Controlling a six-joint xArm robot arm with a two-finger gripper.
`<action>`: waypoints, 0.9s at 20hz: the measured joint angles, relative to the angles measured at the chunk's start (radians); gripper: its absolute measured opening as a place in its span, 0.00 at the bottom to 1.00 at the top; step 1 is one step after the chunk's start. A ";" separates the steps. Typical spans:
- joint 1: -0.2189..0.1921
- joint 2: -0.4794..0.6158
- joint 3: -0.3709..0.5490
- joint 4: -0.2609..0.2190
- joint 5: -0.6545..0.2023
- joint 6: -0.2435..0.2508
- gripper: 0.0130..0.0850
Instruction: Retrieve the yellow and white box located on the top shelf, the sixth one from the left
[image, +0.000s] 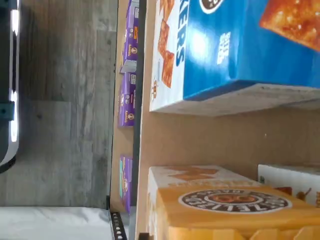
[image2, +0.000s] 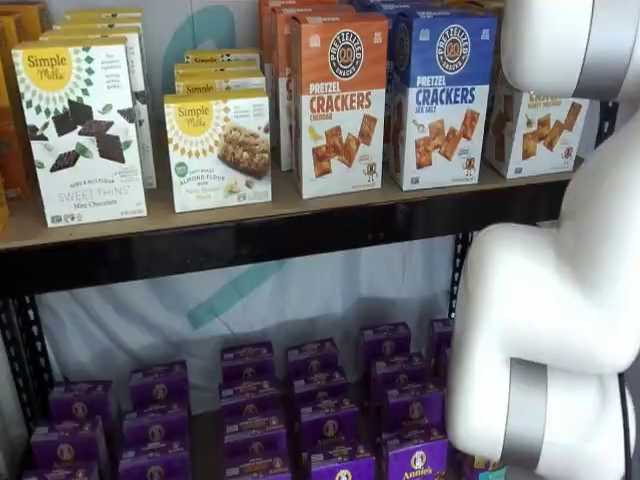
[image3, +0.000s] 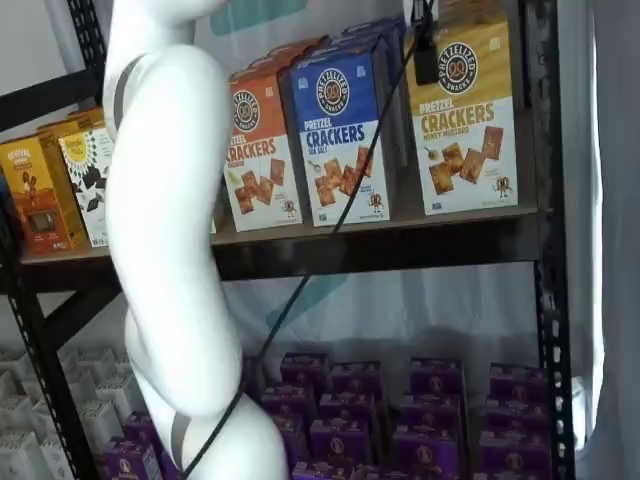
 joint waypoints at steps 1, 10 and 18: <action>-0.001 0.002 -0.003 0.001 0.002 0.000 0.78; -0.013 0.017 -0.031 0.021 0.021 -0.003 0.72; -0.017 0.005 -0.026 0.020 0.023 -0.007 0.67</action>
